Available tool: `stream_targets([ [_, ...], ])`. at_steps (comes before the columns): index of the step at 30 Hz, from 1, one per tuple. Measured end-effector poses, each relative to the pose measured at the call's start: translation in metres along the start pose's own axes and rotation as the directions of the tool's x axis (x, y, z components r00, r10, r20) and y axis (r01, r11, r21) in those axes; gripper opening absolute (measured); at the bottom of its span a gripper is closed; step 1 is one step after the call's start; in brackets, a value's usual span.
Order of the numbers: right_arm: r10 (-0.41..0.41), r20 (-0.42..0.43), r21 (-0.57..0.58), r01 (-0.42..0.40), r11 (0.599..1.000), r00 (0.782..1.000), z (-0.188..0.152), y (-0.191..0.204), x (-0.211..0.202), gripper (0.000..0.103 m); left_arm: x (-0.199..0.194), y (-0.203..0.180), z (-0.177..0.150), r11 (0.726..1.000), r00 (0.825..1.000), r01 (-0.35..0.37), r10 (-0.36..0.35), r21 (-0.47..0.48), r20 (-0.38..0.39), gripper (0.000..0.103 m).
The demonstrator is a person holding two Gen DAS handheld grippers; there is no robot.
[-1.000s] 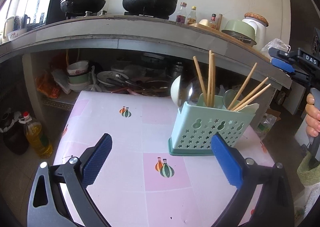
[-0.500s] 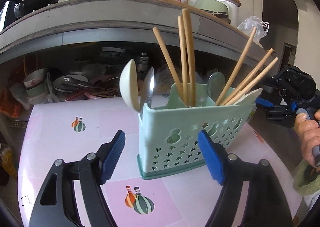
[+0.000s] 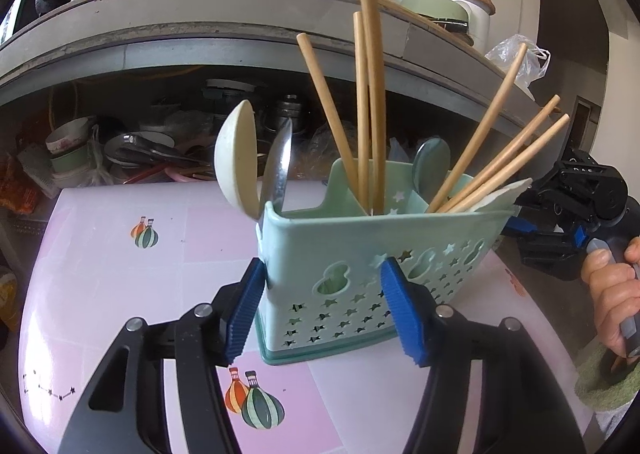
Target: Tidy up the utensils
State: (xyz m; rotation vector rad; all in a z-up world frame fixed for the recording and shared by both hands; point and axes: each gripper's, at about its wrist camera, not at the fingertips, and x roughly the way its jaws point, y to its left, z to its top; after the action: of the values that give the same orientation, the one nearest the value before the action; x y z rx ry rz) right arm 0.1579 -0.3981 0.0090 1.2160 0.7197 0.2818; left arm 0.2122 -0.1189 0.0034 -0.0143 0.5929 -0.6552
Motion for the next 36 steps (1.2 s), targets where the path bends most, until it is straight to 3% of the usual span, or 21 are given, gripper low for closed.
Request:
stream_targets([
  [5, 0.009, -0.026, 0.019, -0.009, 1.0, 1.0, -0.015, 0.006, 0.003, 0.024, -0.022, 0.007, -0.007, 0.998, 0.999, -0.032, 0.032, -0.053, -0.011, 0.054],
  [16, 0.012, -0.02, 0.066, -0.01, 0.998, 1.0, -0.046, 0.005, -0.008, 0.024, -0.043, 0.01, -0.019, 0.998, 0.999, -0.036, 0.035, -0.042, -0.019, 0.054],
  [19, 0.038, -0.002, 0.064, -0.038, 0.997, 0.999, -0.048, 0.005, -0.017, 0.024, -0.045, 0.009, -0.019, 0.999, 0.999, -0.036, 0.035, -0.031, -0.034, 0.061],
  [23, -0.07, 0.075, -0.068, 0.075, 0.995, 0.995, -0.063, 0.017, -0.046, 0.029, -0.068, 0.004, -0.029, 0.997, 0.997, -0.073, 0.072, -0.034, -0.026, 0.076],
  [24, -0.14, 0.106, -0.122, 0.153, 0.981, 0.984, -0.071, 0.023, -0.052, 0.033, -0.075, 0.003, -0.033, 0.995, 0.996, -0.091, 0.09, -0.039, -0.029, 0.078],
  [25, -0.233, 0.151, -0.188, 0.259, 0.947, 0.961, -0.08, 0.03, -0.057, 0.036, -0.081, 0.003, -0.035, 0.993, 0.993, -0.112, 0.11, -0.048, -0.035, 0.083],
  [26, -0.329, 0.203, -0.257, 0.375, 0.891, 0.922, -0.092, 0.038, -0.058, 0.041, -0.088, 0.003, -0.038, 0.989, 0.99, -0.137, 0.135, -0.062, -0.041, 0.087],
  [27, -0.407, 0.244, -0.316, 0.469, 0.825, 0.88, -0.104, 0.044, -0.057, 0.046, -0.094, 0.003, -0.04, 0.984, 0.987, -0.157, 0.154, -0.079, -0.046, 0.089],
  [29, -0.537, 0.311, -0.435, 0.62, 0.653, 0.784, -0.132, 0.054, -0.042, 0.054, -0.104, 0.003, -0.043, 0.975, 0.98, -0.197, 0.192, -0.106, -0.055, 0.097],
  [31, -0.596, 0.355, -0.506, 0.684, 0.526, 0.721, -0.156, 0.056, -0.028, 0.062, -0.11, 0.0, -0.044, 0.958, 0.965, -0.261, 0.254, -0.118, -0.068, 0.097],
  [34, -0.623, 0.405, -0.551, 0.722, 0.418, 0.669, -0.179, 0.057, -0.013, 0.072, -0.115, -0.001, -0.042, 0.927, 0.934, -0.355, 0.347, -0.119, -0.084, 0.097],
  [36, -0.619, 0.431, -0.559, 0.733, 0.388, 0.657, -0.186, 0.059, -0.007, 0.08, -0.118, -0.001, -0.04, 0.908, 0.916, -0.401, 0.392, -0.123, -0.089, 0.097],
])
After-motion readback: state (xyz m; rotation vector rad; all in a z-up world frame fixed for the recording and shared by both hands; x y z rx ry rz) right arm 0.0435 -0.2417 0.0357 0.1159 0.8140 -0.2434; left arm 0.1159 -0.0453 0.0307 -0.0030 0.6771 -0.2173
